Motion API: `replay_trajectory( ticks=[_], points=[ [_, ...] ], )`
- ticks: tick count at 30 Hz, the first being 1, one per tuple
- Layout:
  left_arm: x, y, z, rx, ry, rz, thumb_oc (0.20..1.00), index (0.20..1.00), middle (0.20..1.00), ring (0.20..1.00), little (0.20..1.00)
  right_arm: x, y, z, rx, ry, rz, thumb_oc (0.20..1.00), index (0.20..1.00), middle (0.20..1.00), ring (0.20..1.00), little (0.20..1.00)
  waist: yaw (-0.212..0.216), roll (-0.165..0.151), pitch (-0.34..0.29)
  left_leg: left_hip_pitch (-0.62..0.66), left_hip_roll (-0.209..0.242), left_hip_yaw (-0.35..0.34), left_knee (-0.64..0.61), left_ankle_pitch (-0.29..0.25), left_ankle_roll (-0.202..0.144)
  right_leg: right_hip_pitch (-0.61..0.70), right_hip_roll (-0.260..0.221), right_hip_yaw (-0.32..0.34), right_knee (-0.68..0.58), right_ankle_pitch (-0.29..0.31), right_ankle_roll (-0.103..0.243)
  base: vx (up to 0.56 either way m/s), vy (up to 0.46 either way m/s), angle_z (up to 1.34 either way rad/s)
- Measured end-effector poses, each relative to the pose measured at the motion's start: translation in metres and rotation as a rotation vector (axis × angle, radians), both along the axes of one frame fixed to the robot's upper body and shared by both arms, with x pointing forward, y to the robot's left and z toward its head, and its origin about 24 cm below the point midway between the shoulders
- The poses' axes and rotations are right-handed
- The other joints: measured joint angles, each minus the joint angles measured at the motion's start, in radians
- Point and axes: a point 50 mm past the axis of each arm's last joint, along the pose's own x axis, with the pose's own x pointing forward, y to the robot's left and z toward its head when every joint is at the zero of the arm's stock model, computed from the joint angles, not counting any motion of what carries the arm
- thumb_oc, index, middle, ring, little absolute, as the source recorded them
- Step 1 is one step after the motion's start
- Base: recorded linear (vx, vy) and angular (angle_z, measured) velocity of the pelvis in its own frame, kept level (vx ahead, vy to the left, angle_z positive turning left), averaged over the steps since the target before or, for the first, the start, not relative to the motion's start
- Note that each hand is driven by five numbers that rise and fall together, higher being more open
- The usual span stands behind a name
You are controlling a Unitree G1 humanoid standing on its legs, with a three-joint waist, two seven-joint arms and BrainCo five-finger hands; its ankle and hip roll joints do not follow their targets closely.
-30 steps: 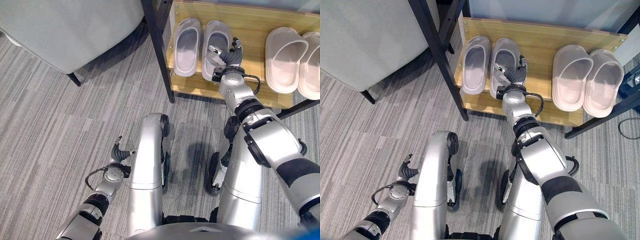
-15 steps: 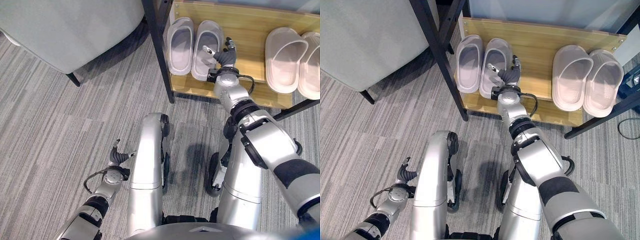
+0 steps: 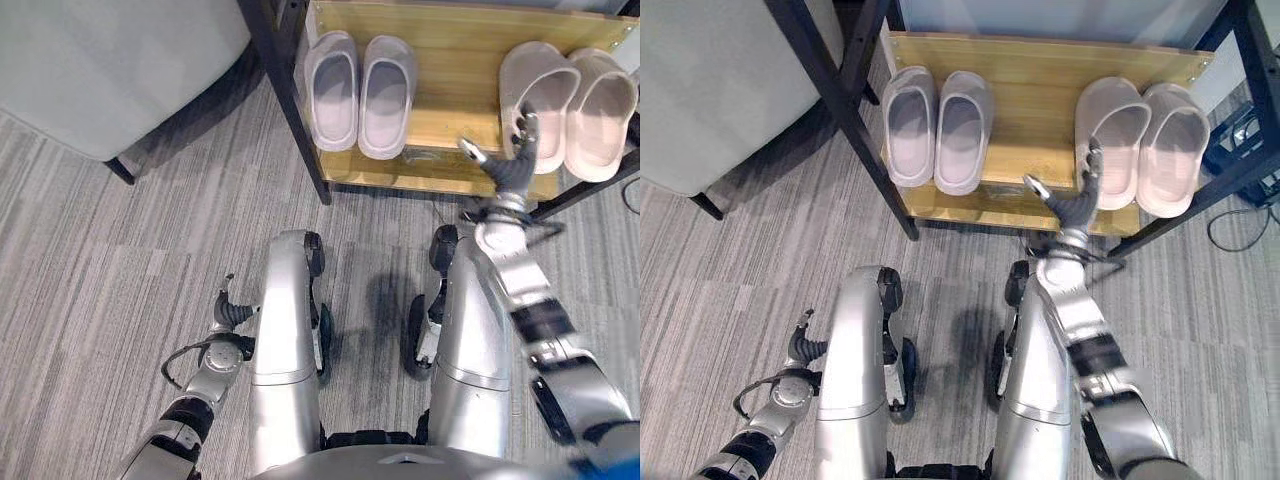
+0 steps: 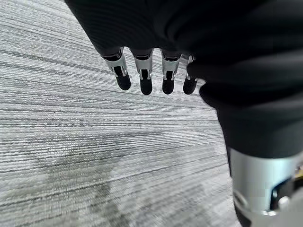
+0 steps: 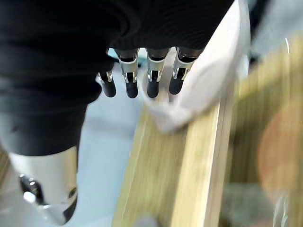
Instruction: Arrange the slippers neatly on the shoe rack.
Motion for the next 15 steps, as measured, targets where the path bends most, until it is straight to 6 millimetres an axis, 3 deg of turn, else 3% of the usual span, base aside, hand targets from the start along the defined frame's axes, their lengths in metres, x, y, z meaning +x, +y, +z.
replay_trajectory(
  ticks=[1,2,3,4,5,7,8,9,10,12,13,15],
  points=[
    [0.002,0.001,0.001,0.013,0.000,-0.005,1.000,1.000,1.000,1.000,1.000,-0.004,-0.006,-0.005,-0.028,0.019,-0.013,1.000,1.000,1.000,1.000,1.000,0.007,0.000,-0.015,0.028,0.010,0.001,-0.068,0.011,0.012,0.029,-0.002,-0.015,-0.072,0.014,0.005,-0.10,0.038,-0.18],
    [0.002,0.002,-0.001,0.019,0.016,-0.006,1.000,1.000,1.000,1.000,1.000,-0.032,-0.010,-0.031,-0.058,0.078,0.001,1.000,1.000,1.000,1.000,1.000,-0.004,-0.008,-0.119,0.064,0.018,0.003,-0.281,0.079,0.022,0.083,-0.006,-0.058,-0.282,0.062,-0.016,-0.08,0.043,-0.05],
    [-0.004,0.005,-0.006,0.021,0.041,0.005,1.000,1.000,1.000,1.000,1.000,-0.049,-0.008,-0.056,-0.069,0.165,0.026,1.000,1.000,1.000,1.000,1.000,-0.004,-0.023,-0.164,0.136,0.014,0.003,-0.416,0.125,-0.014,0.162,0.002,-0.078,-0.415,0.104,0.011,-0.04,0.039,-0.17],
    [-0.010,0.005,-0.013,0.020,0.068,0.009,1.000,1.000,1.000,1.000,1.000,-0.064,-0.007,-0.073,-0.087,0.224,0.058,1.000,1.000,1.000,1.000,1.000,-0.012,-0.040,-0.203,0.245,0.016,0.001,-0.551,0.181,-0.005,0.273,0.024,-0.090,-0.568,0.139,-0.003,-0.01,0.034,-0.19],
    [-0.023,0.006,-0.026,0.032,0.141,0.000,1.000,1.000,1.000,1.000,1.000,-0.078,-0.012,-0.089,-0.106,0.291,0.060,1.000,1.000,1.000,1.000,1.000,-0.019,-0.041,-0.290,0.299,0.018,0.003,-0.641,0.195,0.000,0.333,0.028,-0.103,-0.658,0.151,0.005,-0.02,0.045,-0.22],
    [-0.039,0.011,-0.040,0.025,0.223,0.021,1.000,1.000,1.000,1.000,1.000,-0.097,-0.027,-0.113,-0.129,0.401,0.046,1.000,1.000,1.000,1.000,1.000,-0.047,-0.060,-0.338,0.451,0.024,0.030,-0.811,0.194,0.004,0.474,0.029,-0.113,-0.815,0.174,0.012,-0.02,0.046,-0.01],
    [-0.056,0.016,-0.051,0.006,0.297,0.058,1.000,1.000,1.000,1.000,1.000,-0.105,-0.031,-0.132,-0.142,0.496,0.046,1.000,1.000,1.000,1.000,1.000,-0.047,-0.068,-0.352,0.538,0.028,0.046,-0.928,0.229,0.004,0.554,0.036,-0.117,-0.932,0.217,0.025,0.03,0.012,-0.14],
    [-0.076,0.015,-0.062,-0.011,0.363,0.081,1.000,1.000,1.000,1.000,1.000,-0.123,-0.036,-0.155,-0.139,0.602,0.039,1.000,1.000,1.000,1.000,1.000,-0.060,-0.066,-0.363,0.629,0.027,0.063,-1.055,0.276,0.016,0.646,0.041,-0.126,-1.060,0.266,0.004,0.04,-0.002,-0.27],
    [-0.098,0.015,-0.073,-0.043,0.444,0.097,1.000,1.000,1.000,1.000,1.000,-0.149,-0.036,-0.191,-0.140,0.786,0.050,1.000,1.000,1.000,1.000,1.000,-0.062,-0.078,-0.387,0.759,0.024,0.084,-1.233,0.334,0.014,0.764,0.057,-0.129,-1.234,0.326,0.018,0.12,-0.032,-0.34],
    [-0.159,0.006,-0.094,-0.100,0.621,0.147,1.000,1.000,1.000,1.000,1.000,-0.193,-0.050,-0.239,-0.137,1.082,-0.007,1.000,1.000,1.000,1.000,1.000,-0.044,-0.076,-0.449,0.964,0.013,0.103,-1.509,0.454,0.013,0.970,0.058,-0.154,-1.525,0.453,0.071,0.11,-0.045,-0.59],
    [-0.166,0.003,-0.097,-0.121,0.661,0.144,1.000,1.000,1.000,1.000,1.000,-0.199,-0.054,-0.250,-0.133,1.158,-0.036,1.000,1.000,1.000,1.000,1.000,-0.051,-0.068,-0.447,0.993,0.015,0.099,-1.543,0.466,-0.005,1.013,0.059,-0.166,-1.569,0.482,0.094,0.12,-0.065,-0.38],
    [-0.165,0.001,-0.099,-0.131,0.689,0.130,1.000,1.000,1.000,1.000,1.000,-0.201,-0.050,-0.266,-0.127,1.248,-0.034,1.000,1.000,1.000,1.000,1.000,-0.041,-0.079,-0.435,1.014,0.001,0.071,-1.575,0.469,-0.012,1.022,0.049,-0.183,-1.572,0.476,0.082,0.11,-0.089,0.14]
  ],
)
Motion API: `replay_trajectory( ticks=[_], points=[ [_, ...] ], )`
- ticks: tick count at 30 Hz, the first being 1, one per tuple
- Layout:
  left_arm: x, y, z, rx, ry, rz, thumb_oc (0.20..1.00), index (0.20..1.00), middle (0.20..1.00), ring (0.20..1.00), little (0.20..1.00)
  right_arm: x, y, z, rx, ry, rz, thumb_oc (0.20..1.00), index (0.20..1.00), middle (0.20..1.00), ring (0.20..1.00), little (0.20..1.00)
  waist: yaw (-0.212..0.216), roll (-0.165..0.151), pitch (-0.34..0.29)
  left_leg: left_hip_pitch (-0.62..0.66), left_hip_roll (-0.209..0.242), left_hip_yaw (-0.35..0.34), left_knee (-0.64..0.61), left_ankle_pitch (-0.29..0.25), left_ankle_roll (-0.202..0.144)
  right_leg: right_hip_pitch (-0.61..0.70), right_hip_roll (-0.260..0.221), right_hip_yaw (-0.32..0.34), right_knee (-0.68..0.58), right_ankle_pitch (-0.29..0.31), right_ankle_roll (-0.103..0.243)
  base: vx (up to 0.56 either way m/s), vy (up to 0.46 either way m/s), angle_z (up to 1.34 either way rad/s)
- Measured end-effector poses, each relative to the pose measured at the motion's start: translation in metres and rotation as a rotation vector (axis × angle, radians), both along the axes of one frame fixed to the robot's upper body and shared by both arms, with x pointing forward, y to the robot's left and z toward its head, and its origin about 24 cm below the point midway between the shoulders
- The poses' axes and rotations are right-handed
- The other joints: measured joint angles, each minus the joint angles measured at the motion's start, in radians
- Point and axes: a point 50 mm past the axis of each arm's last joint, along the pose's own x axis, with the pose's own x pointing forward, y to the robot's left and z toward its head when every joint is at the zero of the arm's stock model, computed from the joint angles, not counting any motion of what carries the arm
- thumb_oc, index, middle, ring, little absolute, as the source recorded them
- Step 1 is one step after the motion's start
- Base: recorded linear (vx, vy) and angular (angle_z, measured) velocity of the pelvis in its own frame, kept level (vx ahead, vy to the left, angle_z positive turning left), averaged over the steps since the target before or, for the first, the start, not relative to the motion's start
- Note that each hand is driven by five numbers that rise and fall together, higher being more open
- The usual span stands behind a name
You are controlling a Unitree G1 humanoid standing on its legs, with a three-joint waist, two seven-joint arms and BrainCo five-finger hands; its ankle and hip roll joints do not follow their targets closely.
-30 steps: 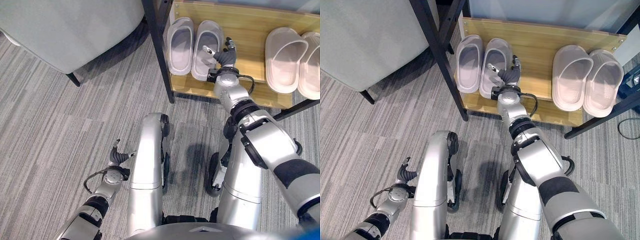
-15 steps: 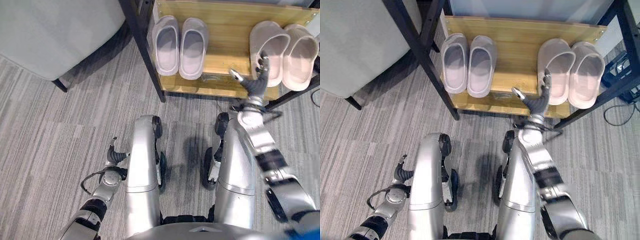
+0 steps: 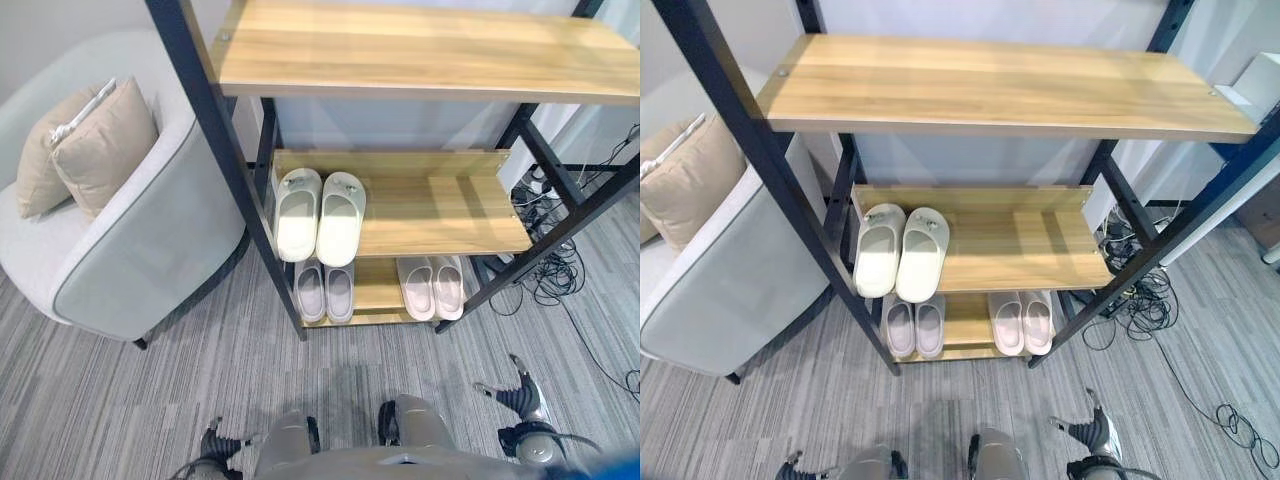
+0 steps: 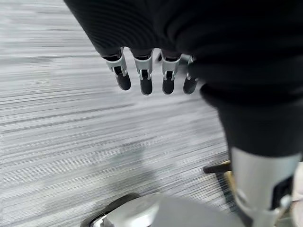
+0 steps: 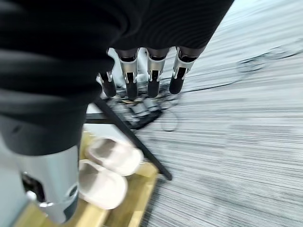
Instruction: Arrange the slippers neatly on the shoe rack.
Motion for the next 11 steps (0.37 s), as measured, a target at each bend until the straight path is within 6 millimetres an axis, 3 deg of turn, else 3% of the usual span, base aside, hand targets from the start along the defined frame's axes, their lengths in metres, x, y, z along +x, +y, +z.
replay_trajectory(
  ticks=[2,3,4,5,6,10,11],
  points=[
    [-0.011,-0.002,-0.004,-0.018,0.053,0.032,1.000,1.000,1.000,1.000,1.000,-0.017,0.012,-0.023,0.032,0.165,-0.056,1.000,1.000,1.000,1.000,1.000,0.031,-0.013,0.002,0.160,-0.014,0.001,-0.158,0.089,-0.020,0.153,0.004,-0.016,-0.143,0.049,0.001,0.16,-0.103,0.31],
    [-0.017,-0.007,-0.006,-0.045,0.080,0.040,1.000,1.000,1.000,1.000,1.000,-0.024,0.011,-0.029,0.058,0.215,-0.100,1.000,1.000,1.000,1.000,1.000,0.050,-0.004,0.002,0.206,-0.007,0.003,-0.214,0.086,-0.014,0.194,0.011,-0.021,-0.160,0.033,-0.004,0.30,-0.164,0.24],
    [-0.023,-0.011,-0.008,-0.066,0.102,0.065,1.000,1.000,1.000,1.000,1.000,-0.048,0.012,-0.038,0.106,0.330,-0.220,1.000,1.000,1.000,1.000,1.000,0.077,-0.009,-0.004,0.305,-0.017,0.011,-0.346,0.159,-0.018,0.275,0.020,-0.023,-0.260,0.078,-0.001,0.20,-0.100,0.18],
    [-0.024,-0.013,-0.009,-0.077,0.110,0.063,1.000,1.000,1.000,1.000,1.000,-0.063,0.005,-0.040,0.106,0.376,-0.239,1.000,1.000,1.000,1.000,1.000,0.079,0.002,-0.006,0.320,-0.012,0.009,-0.377,0.158,-0.016,0.287,0.022,-0.031,-0.264,0.073,-0.006,0.17,-0.104,0.04],
    [-0.030,-0.012,-0.010,-0.085,0.127,0.062,1.000,1.000,1.000,1.000,1.000,-0.070,0.005,-0.041,0.116,0.409,-0.240,1.000,1.000,1.000,1.000,1.000,0.080,-0.002,-0.009,0.354,-0.018,0.011,-0.417,0.195,-0.023,0.307,0.023,-0.033,-0.291,0.097,-0.006,0.08,-0.059,0.06],
    [-0.018,-0.016,-0.010,-0.109,0.114,0.015,1.000,1.000,1.000,1.000,1.000,-0.111,0.007,-0.046,0.168,0.527,-0.284,1.000,1.000,1.000,1.000,1.000,0.078,-0.009,-0.043,0.433,-0.005,0.010,-0.553,0.256,-0.030,0.381,0.049,-0.046,-0.395,0.139,-0.012,0.06,-0.085,0.02],
    [-0.015,-0.018,-0.010,-0.117,0.109,0.001,1.000,1.000,1.000,1.000,1.000,-0.113,0.007,-0.046,0.171,0.536,-0.285,1.000,1.000,1.000,1.000,1.000,0.079,-0.006,-0.048,0.445,-0.005,0.009,-0.577,0.269,-0.030,0.392,0.053,-0.050,-0.416,0.151,-0.015,0.05,-0.081,-0.02]
  ],
)
